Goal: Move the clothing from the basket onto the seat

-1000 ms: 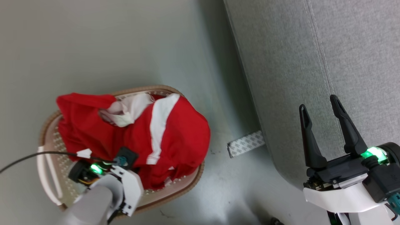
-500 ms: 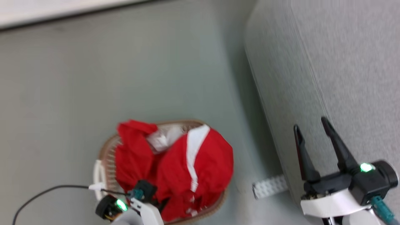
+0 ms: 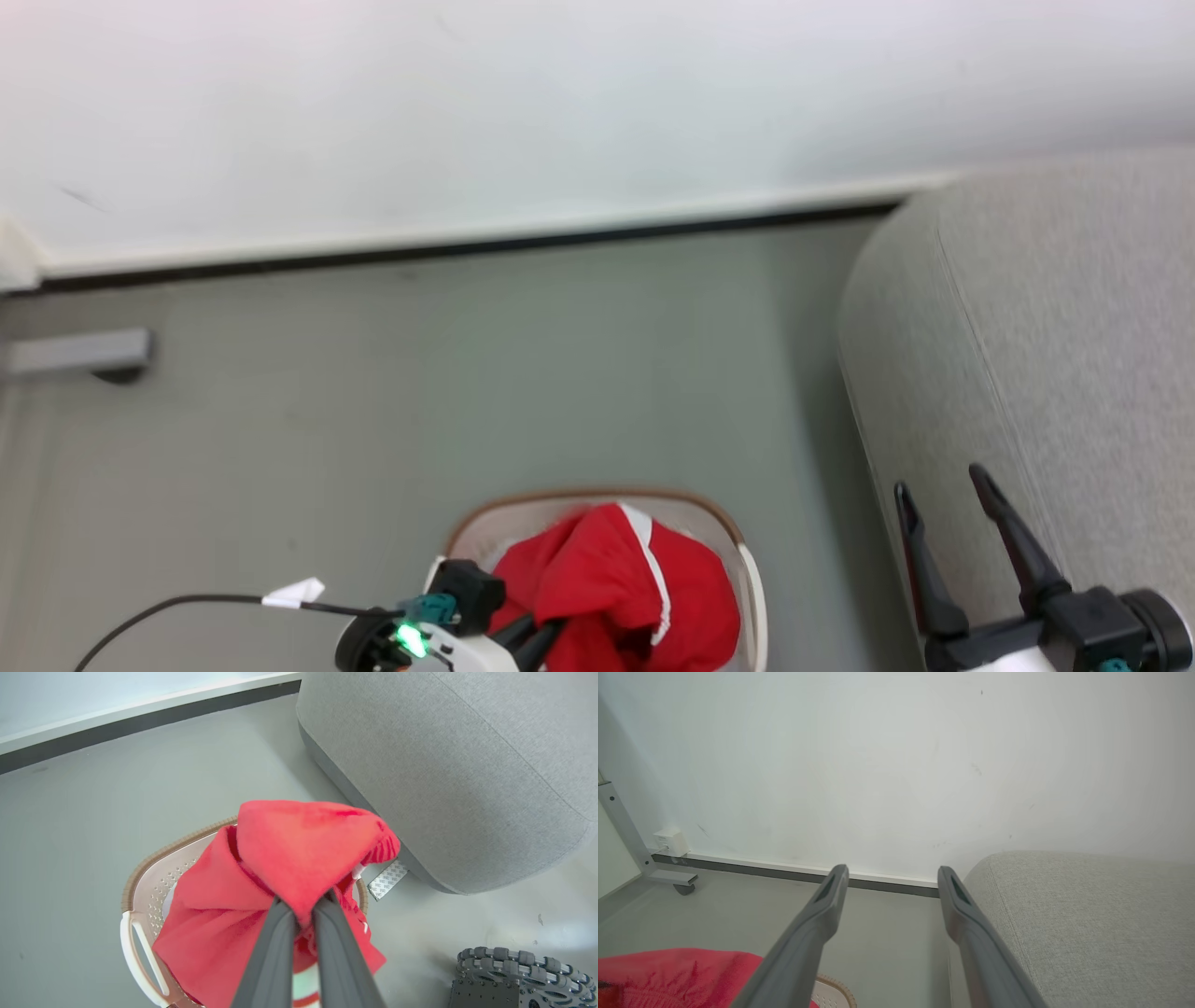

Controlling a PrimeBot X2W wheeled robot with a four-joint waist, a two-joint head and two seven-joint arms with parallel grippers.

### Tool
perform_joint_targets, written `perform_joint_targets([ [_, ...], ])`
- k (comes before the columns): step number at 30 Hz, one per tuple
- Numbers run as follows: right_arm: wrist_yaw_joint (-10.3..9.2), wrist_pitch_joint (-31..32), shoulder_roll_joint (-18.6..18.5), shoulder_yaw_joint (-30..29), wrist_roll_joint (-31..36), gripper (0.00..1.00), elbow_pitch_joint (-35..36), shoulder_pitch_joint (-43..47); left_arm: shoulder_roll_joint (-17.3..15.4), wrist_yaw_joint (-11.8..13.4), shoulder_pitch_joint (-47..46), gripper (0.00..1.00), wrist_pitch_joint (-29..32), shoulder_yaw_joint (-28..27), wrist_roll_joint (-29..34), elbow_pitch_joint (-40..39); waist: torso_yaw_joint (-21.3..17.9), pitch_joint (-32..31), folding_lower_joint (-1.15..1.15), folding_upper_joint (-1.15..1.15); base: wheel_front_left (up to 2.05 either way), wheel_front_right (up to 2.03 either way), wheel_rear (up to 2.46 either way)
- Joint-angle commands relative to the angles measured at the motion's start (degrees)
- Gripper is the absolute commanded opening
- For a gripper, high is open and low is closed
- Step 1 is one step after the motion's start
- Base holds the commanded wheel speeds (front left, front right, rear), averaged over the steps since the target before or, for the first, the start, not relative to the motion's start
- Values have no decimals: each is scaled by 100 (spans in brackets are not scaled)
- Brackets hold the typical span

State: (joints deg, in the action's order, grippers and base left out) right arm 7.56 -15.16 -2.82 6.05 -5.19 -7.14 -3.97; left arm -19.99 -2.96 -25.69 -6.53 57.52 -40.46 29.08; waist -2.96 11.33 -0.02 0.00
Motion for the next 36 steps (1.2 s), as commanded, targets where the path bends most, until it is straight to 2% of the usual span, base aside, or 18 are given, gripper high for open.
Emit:
perform_joint_targets([
  [1,-13,1,-13,-29,-1,100,-34,145,-109,108,138,0,75,-45,-55,-346,316,-484,2,0,0,0,0],
  [7,-14,1,-12,-27,-79,100,-110,422,-489,612,379,0,392,-164,-144,-1603,299,-881,2,0,0,0,0],
  [16,-13,1,-12,167,-41,100,-196,639,-953,1148,491,0,671,-479,-243,-2878,18,-1183,2,0,0,0,0],
  [21,-14,1,-19,278,50,100,-220,704,-1111,1272,453,0,723,-596,-270,-3141,-156,-1229,2,0,0,0,0],
  [26,-13,1,-204,522,105,100,-152,748,-1189,1339,413,0,734,-673,-301,-3290,-305,-1235,2,0,0,0,0],
  [36,-14,175,-1037,1591,-155,100,50,419,-1170,1290,272,0,810,-619,-234,-3444,-430,-1182,2,0,0,0,0],
])
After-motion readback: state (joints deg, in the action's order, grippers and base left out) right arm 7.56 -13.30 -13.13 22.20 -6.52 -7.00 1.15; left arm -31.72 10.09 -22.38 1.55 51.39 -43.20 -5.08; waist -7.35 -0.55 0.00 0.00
